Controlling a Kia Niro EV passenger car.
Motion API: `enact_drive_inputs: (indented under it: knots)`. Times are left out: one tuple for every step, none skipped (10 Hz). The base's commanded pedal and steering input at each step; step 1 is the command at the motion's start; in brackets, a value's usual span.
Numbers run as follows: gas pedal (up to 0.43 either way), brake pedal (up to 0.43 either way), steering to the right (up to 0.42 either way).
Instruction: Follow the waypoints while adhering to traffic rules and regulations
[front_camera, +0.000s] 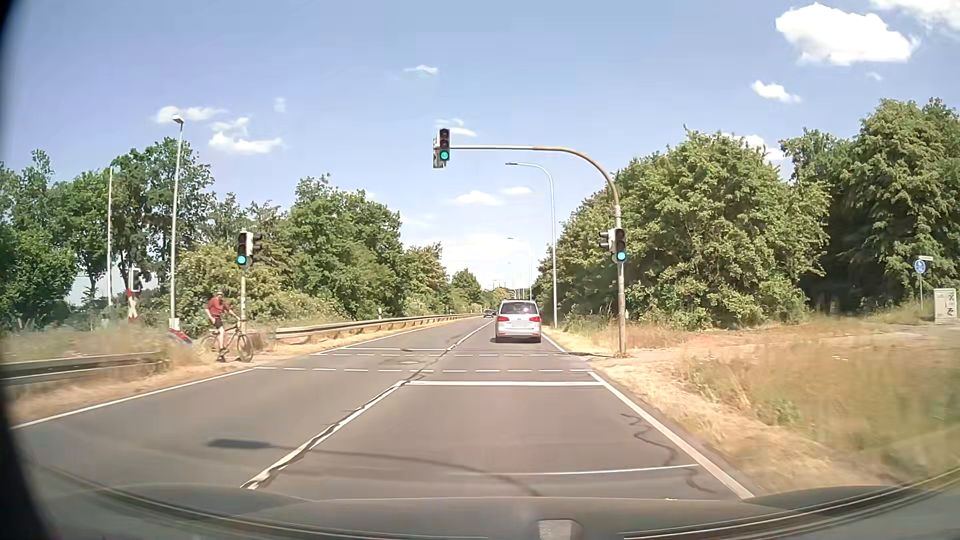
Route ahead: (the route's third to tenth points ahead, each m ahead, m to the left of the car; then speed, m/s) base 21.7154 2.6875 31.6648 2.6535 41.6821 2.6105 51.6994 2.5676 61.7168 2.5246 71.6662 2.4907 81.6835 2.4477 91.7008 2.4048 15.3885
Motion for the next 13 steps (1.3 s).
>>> enact_drive_inputs:
  knots:
    - [0.000, 0.030, -0.002]
    - [0.000, 0.030, -0.002]
    - [0.000, 0.030, -0.001]
    - [0.000, 0.030, -0.001]
    - [0.000, 0.030, 0.000]
    - [0.000, 0.030, 0.000]
    - [0.008, 0.030, 0.000]
    - [0.008, 0.030, 0.000]
    - [0.008, 0.030, 0.000]
    - [0.008, 0.030, 0.000]
    - [0.008, 0.030, 0.000]
    - [0.008, 0.030, 0.000]
    - [0.008, 0.030, 0.000]
